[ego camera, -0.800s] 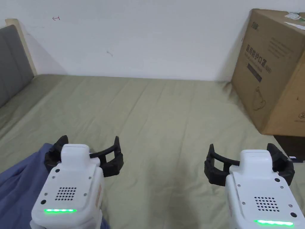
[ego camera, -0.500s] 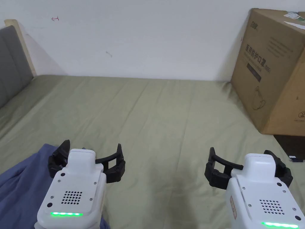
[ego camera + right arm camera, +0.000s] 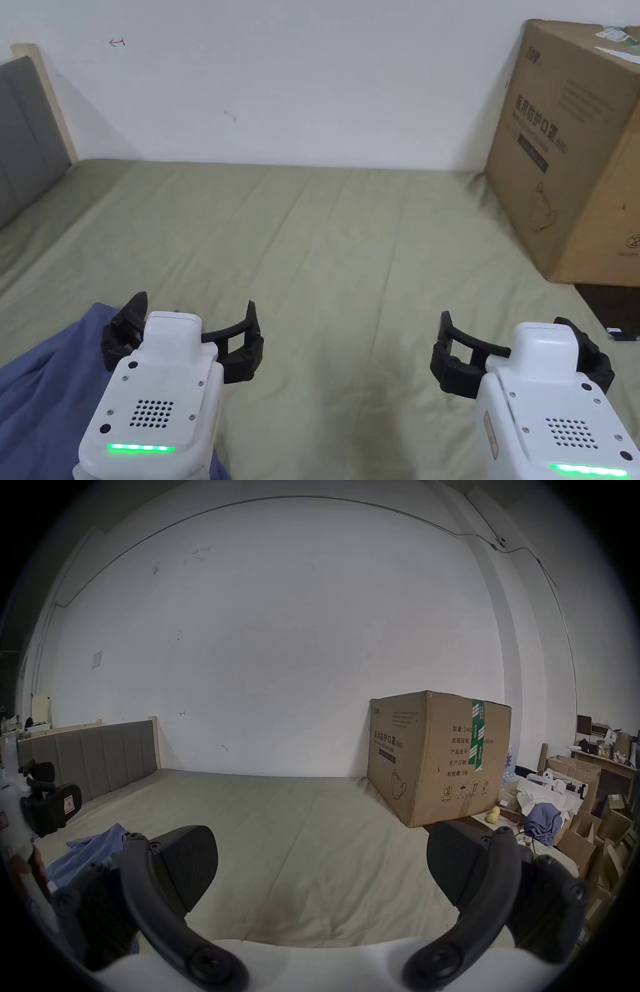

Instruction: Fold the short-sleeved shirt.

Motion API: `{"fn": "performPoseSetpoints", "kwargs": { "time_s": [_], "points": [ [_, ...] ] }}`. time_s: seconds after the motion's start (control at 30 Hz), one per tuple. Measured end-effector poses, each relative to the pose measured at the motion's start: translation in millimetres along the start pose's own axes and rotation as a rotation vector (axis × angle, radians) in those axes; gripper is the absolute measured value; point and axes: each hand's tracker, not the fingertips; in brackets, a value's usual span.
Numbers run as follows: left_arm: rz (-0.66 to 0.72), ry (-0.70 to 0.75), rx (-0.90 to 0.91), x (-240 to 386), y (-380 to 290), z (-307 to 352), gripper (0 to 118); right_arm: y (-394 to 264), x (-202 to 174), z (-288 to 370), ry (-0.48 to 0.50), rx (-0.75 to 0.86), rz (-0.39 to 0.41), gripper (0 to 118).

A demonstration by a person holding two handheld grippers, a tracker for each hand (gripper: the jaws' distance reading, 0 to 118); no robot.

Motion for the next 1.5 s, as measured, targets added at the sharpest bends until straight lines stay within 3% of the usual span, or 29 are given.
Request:
{"fn": "performPoseSetpoints", "kwargs": {
  "time_s": [0.77,0.83,0.9,0.93,0.97,1.0,1.03,1.5],
  "points": [
    [-0.003,-0.013,0.0,3,9,0,118,5,3,1,0.009,0.007,-0.007,117],
    [-0.001,-0.012,-0.006,3,9,1,117,6,3,1,0.011,0.005,-0.003,112],
    [0.015,-0.028,-0.021,2,11,1,105,6,3,1,0.01,0.003,0.001,90],
    [0.04,-0.054,-0.034,1,11,1,85,7,2,1,0.008,0.001,0.004,67],
    [0.069,-0.082,-0.059,0,11,0,44,7,2,1,0.004,-0.003,0.006,34],
    [0.085,-0.107,-0.096,-1,12,-3,9,7,2,0,0.002,-0.005,0.007,9],
    [0.097,-0.131,-0.131,-1,12,-7,0,7,1,0,-0.004,-0.006,0.009,0],
    [0.066,-0.088,-0.117,-8,4,1,0,10,-4,-4,0.038,-0.024,-0.019,0]
  ]
}}
